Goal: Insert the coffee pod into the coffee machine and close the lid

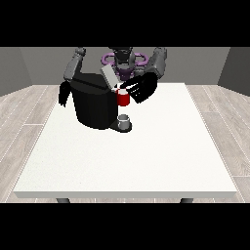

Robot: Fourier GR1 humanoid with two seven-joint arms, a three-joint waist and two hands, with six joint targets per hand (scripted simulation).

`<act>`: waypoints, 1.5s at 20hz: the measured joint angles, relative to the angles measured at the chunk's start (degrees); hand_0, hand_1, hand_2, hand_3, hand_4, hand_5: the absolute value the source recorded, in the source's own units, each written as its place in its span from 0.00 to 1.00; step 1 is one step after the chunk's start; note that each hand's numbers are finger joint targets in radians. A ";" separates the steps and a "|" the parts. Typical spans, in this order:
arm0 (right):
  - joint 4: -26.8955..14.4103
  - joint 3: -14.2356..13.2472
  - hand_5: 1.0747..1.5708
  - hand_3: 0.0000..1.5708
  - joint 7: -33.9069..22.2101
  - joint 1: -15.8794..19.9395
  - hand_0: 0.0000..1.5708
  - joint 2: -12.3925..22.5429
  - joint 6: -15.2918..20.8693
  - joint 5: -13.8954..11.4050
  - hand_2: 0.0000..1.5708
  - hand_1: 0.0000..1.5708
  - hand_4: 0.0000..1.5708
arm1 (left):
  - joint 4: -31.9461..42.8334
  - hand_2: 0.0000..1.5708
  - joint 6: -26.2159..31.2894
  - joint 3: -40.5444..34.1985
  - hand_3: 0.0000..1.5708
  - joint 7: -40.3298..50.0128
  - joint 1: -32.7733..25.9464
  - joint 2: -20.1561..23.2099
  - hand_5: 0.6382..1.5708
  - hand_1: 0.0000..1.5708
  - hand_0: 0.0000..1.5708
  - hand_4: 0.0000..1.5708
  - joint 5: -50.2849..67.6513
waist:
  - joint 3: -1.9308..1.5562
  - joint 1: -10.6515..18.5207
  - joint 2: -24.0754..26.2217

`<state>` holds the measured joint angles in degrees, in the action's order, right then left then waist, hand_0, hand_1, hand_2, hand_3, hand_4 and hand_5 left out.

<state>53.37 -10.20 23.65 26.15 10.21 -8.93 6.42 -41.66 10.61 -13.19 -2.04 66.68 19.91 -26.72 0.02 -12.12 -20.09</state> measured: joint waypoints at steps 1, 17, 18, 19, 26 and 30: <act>-0.89 -0.63 1.00 0.00 0.25 -0.53 0.00 0.15 0.07 0.35 0.00 0.00 0.14 | -0.58 0.00 0.27 0.18 0.00 -0.91 -1.10 -1.16 1.00 0.00 0.00 0.00 0.58 | -0.04 1.07 0.96; 0.10 2.43 1.00 0.00 3.22 -20.95 0.00 -2.98 -1.52 -1.27 0.00 0.00 0.00 | -1.74 0.00 7.36 -2.50 0.00 -17.44 -35.23 -14.61 1.00 0.00 0.00 0.15 12.86 | 0.04 10.85 26.66; 1.44 3.47 1.00 0.00 2.51 -21.73 0.00 -3.39 -1.37 -1.89 0.00 0.00 0.00 | -1.45 0.00 7.99 -2.57 0.00 -18.24 -37.70 -14.64 1.00 0.00 0.00 0.19 13.15 | 0.06 10.90 28.52; 2.58 4.74 1.00 0.00 2.32 -22.75 0.00 -4.35 -0.62 -2.86 0.00 0.00 0.00 | -1.49 0.00 8.90 -2.72 0.00 -18.49 -39.40 -14.25 1.00 0.00 0.00 0.22 13.58 | 0.07 11.01 30.00; 14.84 14.89 1.00 0.00 -4.59 -25.97 0.00 -8.90 3.73 -6.48 0.00 0.00 0.15 | -0.39 0.00 10.83 -3.87 0.00 -19.55 -51.30 -13.57 1.00 0.00 0.00 0.22 15.18 | 0.06 9.44 40.17; 23.02 19.52 1.00 0.00 -8.41 -25.19 0.00 -9.60 6.44 -7.99 0.00 0.00 0.12 | -1.10 0.00 10.56 -4.00 0.00 -20.67 -55.05 -13.38 1.00 0.00 0.00 0.18 15.52 | 0.04 8.39 41.73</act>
<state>76.39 9.32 15.24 0.95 0.62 -2.49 -1.56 -42.76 21.17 -17.19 -22.71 11.63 6.53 -11.20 0.06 -3.73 21.65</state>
